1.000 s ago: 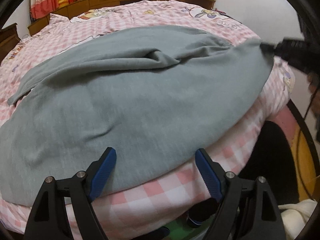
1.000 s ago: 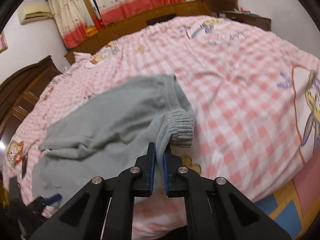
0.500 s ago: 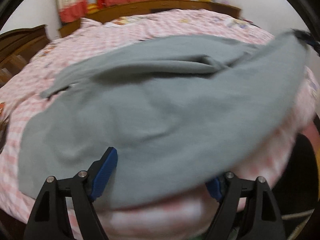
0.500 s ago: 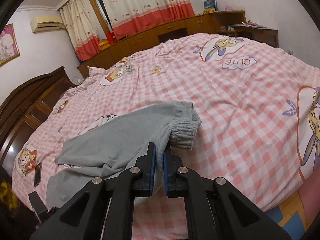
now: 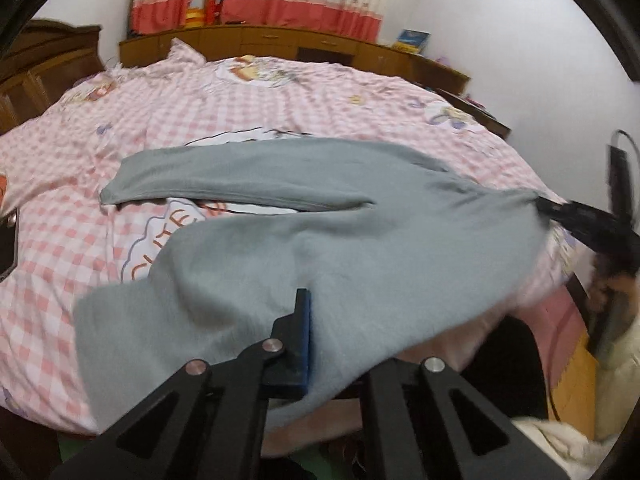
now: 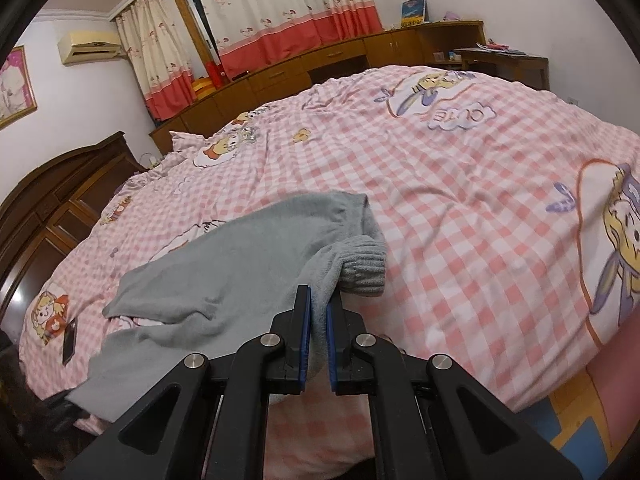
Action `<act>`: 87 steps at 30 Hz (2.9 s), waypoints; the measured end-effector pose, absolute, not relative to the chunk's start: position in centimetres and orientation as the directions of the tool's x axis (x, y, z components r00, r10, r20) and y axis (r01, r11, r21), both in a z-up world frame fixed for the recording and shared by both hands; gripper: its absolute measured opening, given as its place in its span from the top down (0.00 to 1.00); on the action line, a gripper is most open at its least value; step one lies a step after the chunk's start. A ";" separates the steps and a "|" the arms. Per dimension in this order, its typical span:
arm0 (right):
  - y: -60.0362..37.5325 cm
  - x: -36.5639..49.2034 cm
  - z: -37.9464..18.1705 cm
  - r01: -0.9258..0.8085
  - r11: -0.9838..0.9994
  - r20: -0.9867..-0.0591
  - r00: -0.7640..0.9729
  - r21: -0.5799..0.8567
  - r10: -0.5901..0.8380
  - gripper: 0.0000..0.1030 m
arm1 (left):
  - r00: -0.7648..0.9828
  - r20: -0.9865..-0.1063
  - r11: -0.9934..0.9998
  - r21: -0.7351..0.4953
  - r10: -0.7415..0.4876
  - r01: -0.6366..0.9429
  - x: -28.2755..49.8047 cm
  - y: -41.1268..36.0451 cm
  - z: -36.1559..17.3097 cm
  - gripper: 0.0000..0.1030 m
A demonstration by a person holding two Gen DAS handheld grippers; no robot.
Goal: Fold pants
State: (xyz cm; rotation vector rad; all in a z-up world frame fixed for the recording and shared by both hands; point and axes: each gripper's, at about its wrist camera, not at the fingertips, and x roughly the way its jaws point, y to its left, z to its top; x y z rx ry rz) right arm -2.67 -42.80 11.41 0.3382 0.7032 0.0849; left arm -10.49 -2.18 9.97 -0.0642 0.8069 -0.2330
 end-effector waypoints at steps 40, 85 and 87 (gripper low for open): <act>-42.1 14.1 9.6 -0.110 0.983 -0.771 0.610 0.145 0.182 0.48 | 0.596 -0.797 0.994 -0.112 -0.098 0.014 10.2 0.1 6.1 0.96; -43.1 23.2 3.2 -0.027 0.996 -0.822 0.563 0.086 0.086 0.68 | 0.538 -0.843 0.995 0.061 0.010 0.076 23.2 -1.9 4.7 0.42; -43.2 23.1 3.3 -0.020 0.996 -0.821 0.566 0.084 0.081 0.66 | 0.547 -0.837 0.994 0.052 -0.010 0.097 22.7 -2.0 4.9 0.29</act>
